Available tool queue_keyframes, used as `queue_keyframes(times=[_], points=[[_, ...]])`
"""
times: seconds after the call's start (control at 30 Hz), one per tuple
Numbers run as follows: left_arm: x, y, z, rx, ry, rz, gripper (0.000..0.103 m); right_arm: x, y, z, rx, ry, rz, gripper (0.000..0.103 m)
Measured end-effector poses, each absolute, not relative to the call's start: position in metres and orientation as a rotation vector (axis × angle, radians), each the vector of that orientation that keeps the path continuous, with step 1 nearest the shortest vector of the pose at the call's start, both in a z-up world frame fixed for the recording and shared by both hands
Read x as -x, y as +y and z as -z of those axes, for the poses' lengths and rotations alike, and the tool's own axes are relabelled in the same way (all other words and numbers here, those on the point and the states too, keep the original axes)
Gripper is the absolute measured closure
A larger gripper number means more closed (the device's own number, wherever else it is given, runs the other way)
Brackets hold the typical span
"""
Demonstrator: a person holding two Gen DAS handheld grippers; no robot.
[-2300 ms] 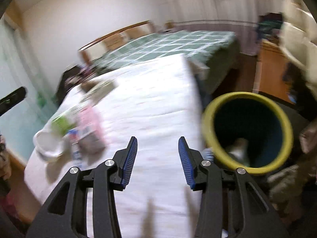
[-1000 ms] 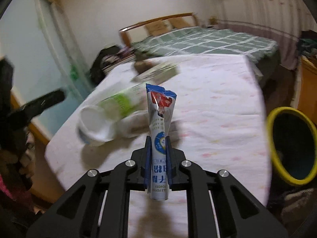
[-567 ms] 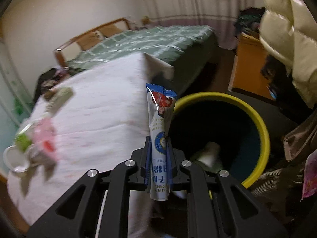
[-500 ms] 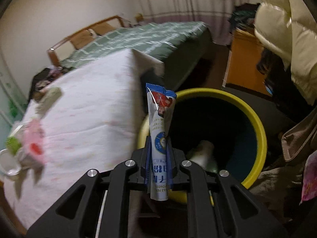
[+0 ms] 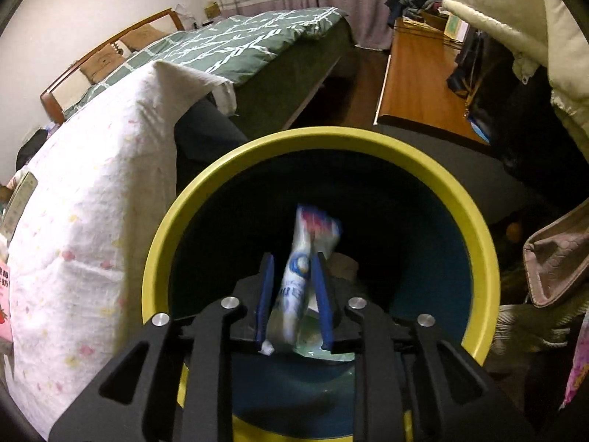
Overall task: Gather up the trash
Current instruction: 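Carry the toothpaste tube into the bin and open the right gripper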
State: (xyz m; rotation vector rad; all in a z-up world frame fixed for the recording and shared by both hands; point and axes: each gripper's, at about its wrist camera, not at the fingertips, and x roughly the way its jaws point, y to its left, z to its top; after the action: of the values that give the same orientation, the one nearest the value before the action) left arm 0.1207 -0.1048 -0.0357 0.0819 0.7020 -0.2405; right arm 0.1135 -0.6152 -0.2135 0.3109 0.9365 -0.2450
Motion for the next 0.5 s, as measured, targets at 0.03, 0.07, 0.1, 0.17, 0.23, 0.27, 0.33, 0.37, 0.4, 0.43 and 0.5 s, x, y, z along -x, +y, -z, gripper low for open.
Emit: queue_keyframes(times=[0.03,0.07,0.1,0.17,0.23,0.27,0.33,0.37,0.4,0.43,0.5], points=[[-0.121,-0.104,0.037,-0.082,0.703,0.239,0.010,-0.111,-0.616,0.212,-0.318,0.932,0.248,0.076],[-0.121,-0.104,0.037,-0.082,0.704,0.236,0.010,-0.109,-0.617,0.211,-0.322,0.929,0.251,0.076],[-0.121,-0.103,0.038,-0.082,0.705,0.234,0.010,-0.105,-0.615,0.207,-0.325,0.923,0.252,0.076],[-0.121,-0.100,0.040,-0.086,0.705,0.224,0.010,-0.095,-0.607,0.199,-0.327,0.907,0.250,0.076],[-0.121,-0.096,0.043,-0.089,0.708,0.205,0.010,-0.085,-0.600,0.190,-0.325,0.882,0.245,0.076],[-0.121,-0.094,0.044,-0.087,0.712,0.198,0.010,-0.080,-0.596,0.186,-0.324,0.870,0.241,0.075],[-0.122,-0.087,0.048,-0.080,0.723,0.176,0.010,-0.068,-0.586,0.177,-0.323,0.837,0.231,0.073],[-0.122,-0.085,0.049,-0.079,0.726,0.168,0.010,-0.063,-0.582,0.174,-0.324,0.826,0.225,0.072],[-0.122,-0.082,0.051,-0.081,0.728,0.154,0.010,-0.057,-0.576,0.171,-0.329,0.813,0.214,0.072],[-0.122,-0.079,0.053,-0.084,0.730,0.141,0.010,-0.054,-0.573,0.168,-0.332,0.809,0.207,0.072],[-0.125,-0.073,0.058,-0.087,0.738,0.106,0.010,-0.049,-0.565,0.163,-0.328,0.802,0.192,0.072]])
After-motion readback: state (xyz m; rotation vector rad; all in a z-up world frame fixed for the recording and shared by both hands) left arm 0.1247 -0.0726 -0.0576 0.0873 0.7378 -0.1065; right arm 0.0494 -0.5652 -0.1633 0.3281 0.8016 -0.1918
